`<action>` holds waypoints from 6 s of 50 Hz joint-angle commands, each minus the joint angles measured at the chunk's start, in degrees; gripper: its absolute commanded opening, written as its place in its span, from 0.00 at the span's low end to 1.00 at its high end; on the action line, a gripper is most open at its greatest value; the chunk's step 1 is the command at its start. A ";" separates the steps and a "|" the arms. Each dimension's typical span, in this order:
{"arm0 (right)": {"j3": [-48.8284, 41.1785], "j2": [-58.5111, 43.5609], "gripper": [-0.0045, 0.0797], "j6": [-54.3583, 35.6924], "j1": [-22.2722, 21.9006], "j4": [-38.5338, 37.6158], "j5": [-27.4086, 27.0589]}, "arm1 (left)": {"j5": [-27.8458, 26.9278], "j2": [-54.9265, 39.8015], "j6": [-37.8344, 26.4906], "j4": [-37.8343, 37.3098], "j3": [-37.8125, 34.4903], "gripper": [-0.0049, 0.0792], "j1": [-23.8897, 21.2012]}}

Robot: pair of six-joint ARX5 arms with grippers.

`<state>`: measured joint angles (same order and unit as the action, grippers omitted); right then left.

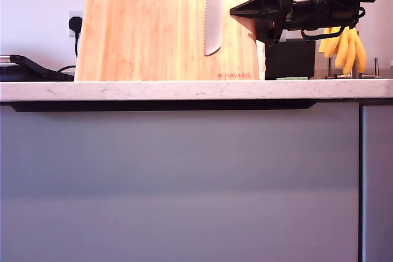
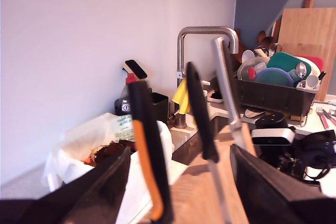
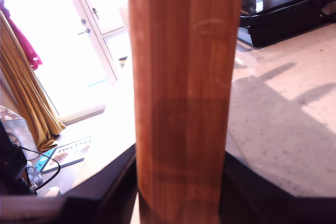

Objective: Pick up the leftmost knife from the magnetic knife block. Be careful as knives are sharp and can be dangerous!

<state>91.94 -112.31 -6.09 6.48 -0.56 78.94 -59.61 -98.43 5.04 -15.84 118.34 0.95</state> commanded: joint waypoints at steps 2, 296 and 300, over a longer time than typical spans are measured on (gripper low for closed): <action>-1.38 -1.86 0.04 0.02 0.31 0.07 -0.02 | -0.22 -4.02 1.27 0.28 2.29 0.71 -0.66; -1.38 -1.86 0.04 0.24 1.01 -3.06 -3.02 | -1.27 -14.32 -12.39 -62.14 11.98 0.03 12.46; -1.38 -1.86 0.04 0.24 1.01 -3.04 -3.02 | -1.22 -15.56 -10.97 -62.14 11.76 0.03 12.46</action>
<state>91.88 -112.36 -5.32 6.85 -2.24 77.76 -60.84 -112.62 -6.59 -78.08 130.19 13.52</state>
